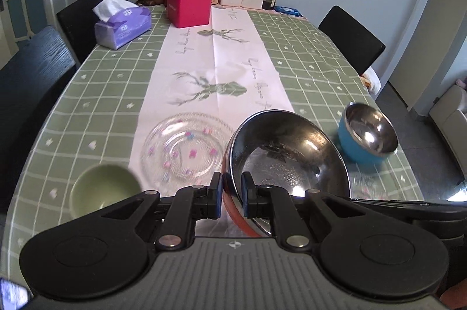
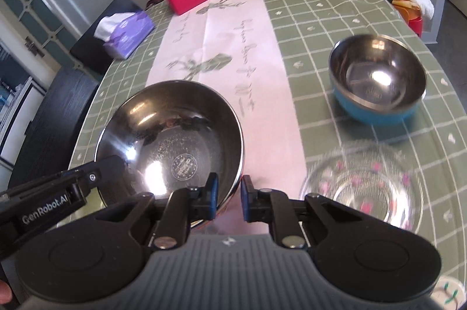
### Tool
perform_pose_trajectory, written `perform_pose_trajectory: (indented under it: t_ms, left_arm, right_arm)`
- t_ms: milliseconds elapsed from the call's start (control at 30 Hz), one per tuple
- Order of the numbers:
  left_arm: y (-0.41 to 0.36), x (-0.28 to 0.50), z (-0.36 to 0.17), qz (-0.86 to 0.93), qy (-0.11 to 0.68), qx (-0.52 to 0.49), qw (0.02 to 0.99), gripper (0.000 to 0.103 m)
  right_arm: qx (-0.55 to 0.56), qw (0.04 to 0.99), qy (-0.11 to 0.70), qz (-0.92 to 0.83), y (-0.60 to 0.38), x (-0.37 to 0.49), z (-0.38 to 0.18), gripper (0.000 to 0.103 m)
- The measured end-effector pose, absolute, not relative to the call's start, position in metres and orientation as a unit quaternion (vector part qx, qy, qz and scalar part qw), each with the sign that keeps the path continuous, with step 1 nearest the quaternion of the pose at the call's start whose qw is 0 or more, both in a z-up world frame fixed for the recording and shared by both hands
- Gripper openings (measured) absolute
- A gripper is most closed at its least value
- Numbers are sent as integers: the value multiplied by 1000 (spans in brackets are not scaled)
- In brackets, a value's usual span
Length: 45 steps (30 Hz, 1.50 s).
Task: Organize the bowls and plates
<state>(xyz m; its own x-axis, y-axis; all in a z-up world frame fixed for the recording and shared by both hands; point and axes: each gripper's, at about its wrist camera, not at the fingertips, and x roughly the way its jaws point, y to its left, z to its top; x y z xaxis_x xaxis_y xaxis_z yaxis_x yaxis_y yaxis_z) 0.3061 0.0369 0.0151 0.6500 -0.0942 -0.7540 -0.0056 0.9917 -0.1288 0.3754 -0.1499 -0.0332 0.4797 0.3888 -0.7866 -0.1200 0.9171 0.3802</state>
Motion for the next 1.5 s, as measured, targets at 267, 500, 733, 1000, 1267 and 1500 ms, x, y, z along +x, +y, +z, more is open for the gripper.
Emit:
perform_pose_trajectory:
  t_ms: [267,500,733,1000,1267,1500]
  left_arm:
    - [59,233,4,-9,440,-64,896,14]
    - [73,195,-20,1,476,-67,877,14]
    - [83,184,-37,8,492,-79,867,14]
    - [86,182,-43,8,505,-78,860,14]
    - [88,187,-36,4,498,-88,863,35]
    - [76,194,-1,1,443,-58,895,40]
  right_arm:
    - [124,826,516,187,-130,304,-53,15]
    - [101,815,534,201,-116,270,-69,15]
    - [85,814,539,200,-106,261,-79,15]
    - [77,818,532,206,-102,258,-75,18]
    - [57,832,507,216,-102,254,-61,38]
    - [50,848,484,210,-122,261,-37,41]
